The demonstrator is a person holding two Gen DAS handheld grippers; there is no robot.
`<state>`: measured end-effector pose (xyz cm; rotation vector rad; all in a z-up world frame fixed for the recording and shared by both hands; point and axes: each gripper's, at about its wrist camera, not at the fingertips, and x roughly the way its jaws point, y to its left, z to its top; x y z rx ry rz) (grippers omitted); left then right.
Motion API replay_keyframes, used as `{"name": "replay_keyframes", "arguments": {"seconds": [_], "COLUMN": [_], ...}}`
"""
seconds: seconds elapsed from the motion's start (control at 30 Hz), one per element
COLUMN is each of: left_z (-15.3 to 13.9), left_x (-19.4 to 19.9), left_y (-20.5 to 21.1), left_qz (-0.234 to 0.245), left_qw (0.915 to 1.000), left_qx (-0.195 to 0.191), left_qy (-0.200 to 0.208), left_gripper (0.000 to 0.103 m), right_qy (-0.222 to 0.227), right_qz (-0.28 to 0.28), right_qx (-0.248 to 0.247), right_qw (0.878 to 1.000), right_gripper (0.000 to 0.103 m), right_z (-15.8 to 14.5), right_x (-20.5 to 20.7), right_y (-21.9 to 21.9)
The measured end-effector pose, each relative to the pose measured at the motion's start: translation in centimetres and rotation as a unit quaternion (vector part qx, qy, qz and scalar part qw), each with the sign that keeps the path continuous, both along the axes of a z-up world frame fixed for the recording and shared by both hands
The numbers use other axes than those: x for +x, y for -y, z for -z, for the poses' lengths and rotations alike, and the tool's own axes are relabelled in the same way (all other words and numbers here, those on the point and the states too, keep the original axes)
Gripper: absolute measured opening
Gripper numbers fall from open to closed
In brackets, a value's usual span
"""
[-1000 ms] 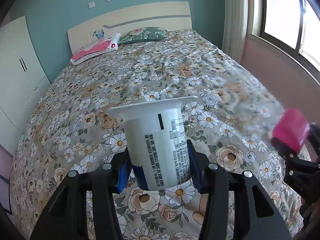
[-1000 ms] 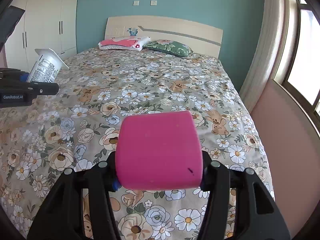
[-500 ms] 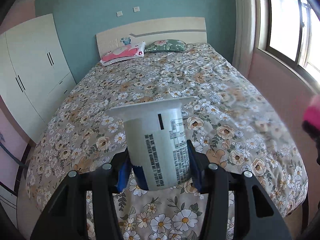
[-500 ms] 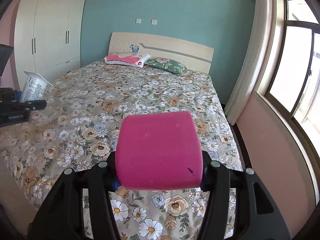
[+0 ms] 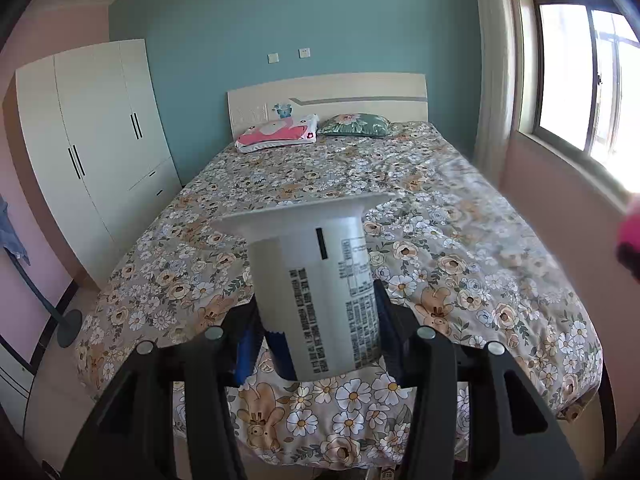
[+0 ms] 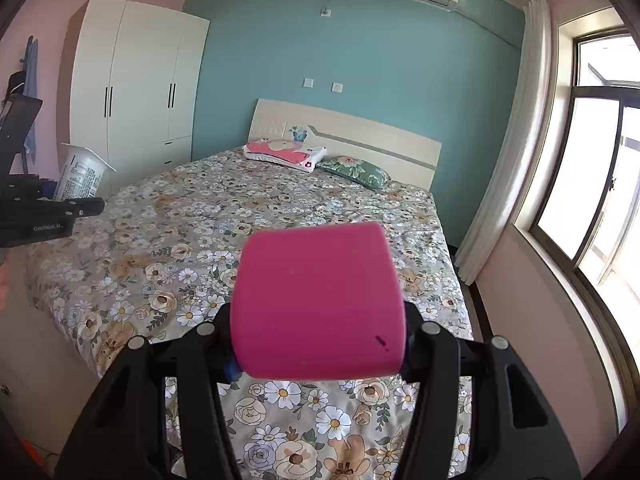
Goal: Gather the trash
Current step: 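Carry the white bottle and pink cup with both tools over the bin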
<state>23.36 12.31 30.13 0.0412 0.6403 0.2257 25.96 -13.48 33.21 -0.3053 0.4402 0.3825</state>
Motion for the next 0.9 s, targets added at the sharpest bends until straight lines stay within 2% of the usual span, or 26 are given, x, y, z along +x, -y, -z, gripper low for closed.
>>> {"name": "replay_keyframes", "arguments": {"seconds": [0.17, 0.37, 0.73, 0.9], "left_z": [0.2, 1.9, 10.2, 14.0], "left_x": [-3.6, -7.5, -13.1, -14.2], "left_y": [-0.8, -1.2, -0.3, 0.2], "left_qz": [-0.002, 0.017, 0.089, 0.110], "left_qw": [1.0000, 0.9998, 0.9952, 0.9920], "left_qx": [0.001, 0.008, -0.007, -0.011], "left_qy": [-0.001, -0.002, -0.041, -0.060], "left_gripper": [0.052, 0.052, 0.052, 0.052], "right_qy": [0.011, 0.012, -0.050, -0.085], "right_qz": [-0.020, -0.045, -0.085, -0.101], "right_qx": [-0.019, -0.035, -0.032, -0.035], "right_qw": [1.000, 0.998, 0.995, 0.991], "right_gripper": [0.056, 0.056, 0.056, 0.056], "right_z": [0.3, 2.6, 11.4, 16.1], "right_x": [-4.2, -7.6, -10.3, -11.5], "right_y": [-0.8, -1.3, -0.6, -0.2]}}
